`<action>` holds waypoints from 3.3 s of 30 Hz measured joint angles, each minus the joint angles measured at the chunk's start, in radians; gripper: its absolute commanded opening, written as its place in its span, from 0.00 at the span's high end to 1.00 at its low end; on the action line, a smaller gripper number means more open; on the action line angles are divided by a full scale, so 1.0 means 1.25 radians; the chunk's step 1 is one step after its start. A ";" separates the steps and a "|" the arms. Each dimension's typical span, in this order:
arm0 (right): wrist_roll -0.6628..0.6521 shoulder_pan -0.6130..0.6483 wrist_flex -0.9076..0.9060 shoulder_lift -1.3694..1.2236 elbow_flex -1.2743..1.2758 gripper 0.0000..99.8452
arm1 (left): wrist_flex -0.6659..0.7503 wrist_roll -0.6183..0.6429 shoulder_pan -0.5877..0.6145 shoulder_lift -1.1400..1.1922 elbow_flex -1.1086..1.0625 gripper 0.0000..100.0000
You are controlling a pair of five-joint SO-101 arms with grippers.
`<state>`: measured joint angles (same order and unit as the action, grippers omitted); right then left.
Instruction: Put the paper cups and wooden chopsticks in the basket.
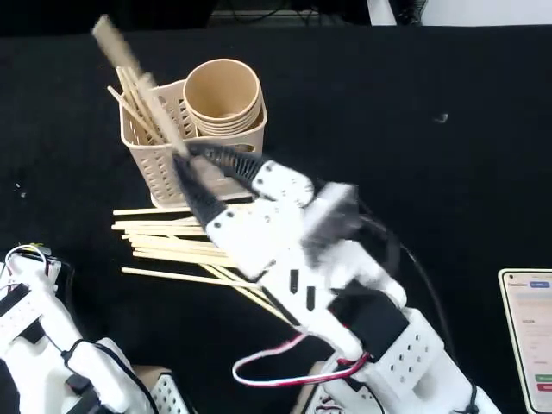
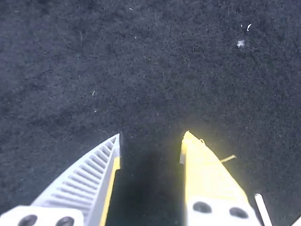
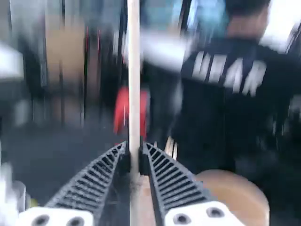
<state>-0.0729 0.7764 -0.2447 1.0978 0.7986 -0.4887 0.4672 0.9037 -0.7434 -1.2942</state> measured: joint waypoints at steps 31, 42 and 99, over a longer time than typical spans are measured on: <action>0.043 -0.091 0.384 -0.692 -0.166 0.86 | 0.000 0.000 0.000 0.000 0.000 0.79; 0.044 -0.087 -0.151 -0.322 -0.158 0.86 | 0.000 0.000 0.000 0.000 0.000 0.79; -0.290 0.044 -0.627 -0.376 0.298 0.74 | 0.000 0.000 0.000 0.000 0.000 0.79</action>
<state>-0.4350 0.8316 -1.0288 0.6283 1.1715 -0.4887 0.4672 0.9037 -0.7434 -1.2942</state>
